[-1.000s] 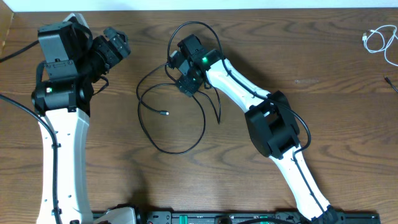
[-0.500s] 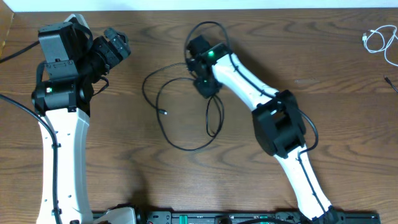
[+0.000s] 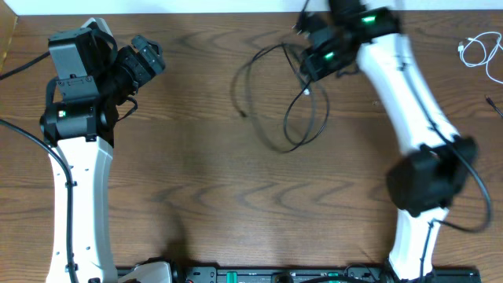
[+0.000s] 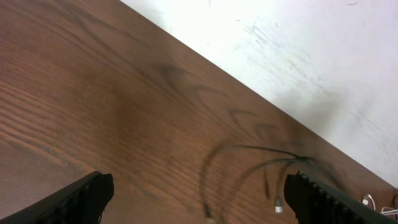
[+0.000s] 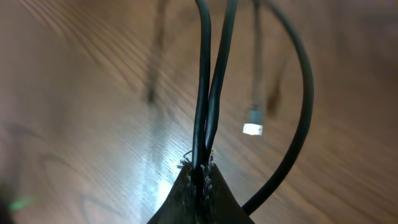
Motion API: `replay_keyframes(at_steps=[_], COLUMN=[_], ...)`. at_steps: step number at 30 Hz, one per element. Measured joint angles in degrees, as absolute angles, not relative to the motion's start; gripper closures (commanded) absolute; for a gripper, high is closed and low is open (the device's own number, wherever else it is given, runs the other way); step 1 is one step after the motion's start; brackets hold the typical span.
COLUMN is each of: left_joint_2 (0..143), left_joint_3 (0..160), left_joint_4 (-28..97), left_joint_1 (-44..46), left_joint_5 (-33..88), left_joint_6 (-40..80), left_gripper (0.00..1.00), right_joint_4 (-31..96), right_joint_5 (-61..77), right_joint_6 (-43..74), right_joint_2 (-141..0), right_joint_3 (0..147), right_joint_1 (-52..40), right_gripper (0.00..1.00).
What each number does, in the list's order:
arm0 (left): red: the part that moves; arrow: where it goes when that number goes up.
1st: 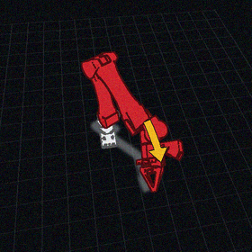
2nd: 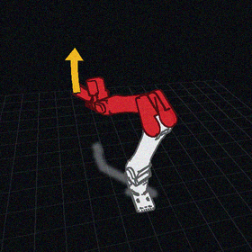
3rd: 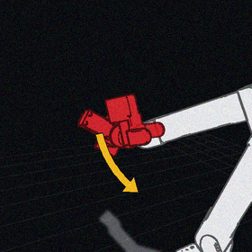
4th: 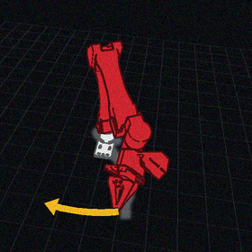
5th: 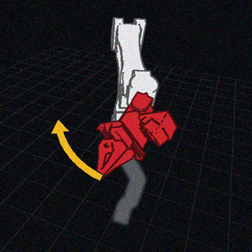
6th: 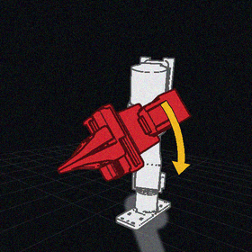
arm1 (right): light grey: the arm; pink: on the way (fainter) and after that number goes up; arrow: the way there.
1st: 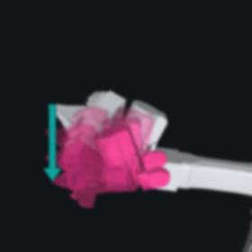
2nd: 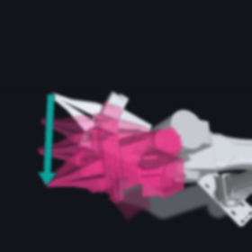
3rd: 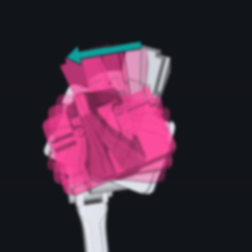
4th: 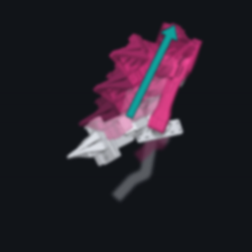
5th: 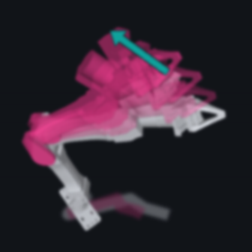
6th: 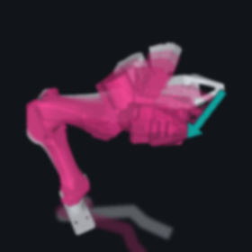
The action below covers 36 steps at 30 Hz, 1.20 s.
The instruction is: Untangle cables
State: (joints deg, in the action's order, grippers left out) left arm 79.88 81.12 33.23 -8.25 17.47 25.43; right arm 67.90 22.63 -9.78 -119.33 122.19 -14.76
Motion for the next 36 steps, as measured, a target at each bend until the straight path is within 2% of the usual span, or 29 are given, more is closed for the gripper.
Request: replay_keyframes(at_steps=[10,21,28,36], left_joint_2=[79.9,79.9,79.9,79.9], left_joint_3=[81.1,81.1,81.1,81.1], left_joint_4=[33.2,33.3,33.3,33.3], left_joint_1=[-8.3,-8.3,-8.3,-8.2], left_joint_5=[17.5,17.5,17.5,17.5], left_joint_6=[25.4,25.4,25.4,25.4], left_gripper=[0.07,0.07,0.07,0.07], right_joint_4=[68.9,73.4,73.7,66.2], right_joint_5=[35.3,38.1,35.9,24.3], right_joint_6=[-10.7,-8.3,-7.1,-3.5], right_joint_2=[-105.8,-93.2,-93.7,-102.5], right_joint_3=[122.2,122.2,122.2,122.2], right_joint_1=[7.4,33.6,50.2,55.6], right_gripper=[0.99,0.99,0.99,0.99])
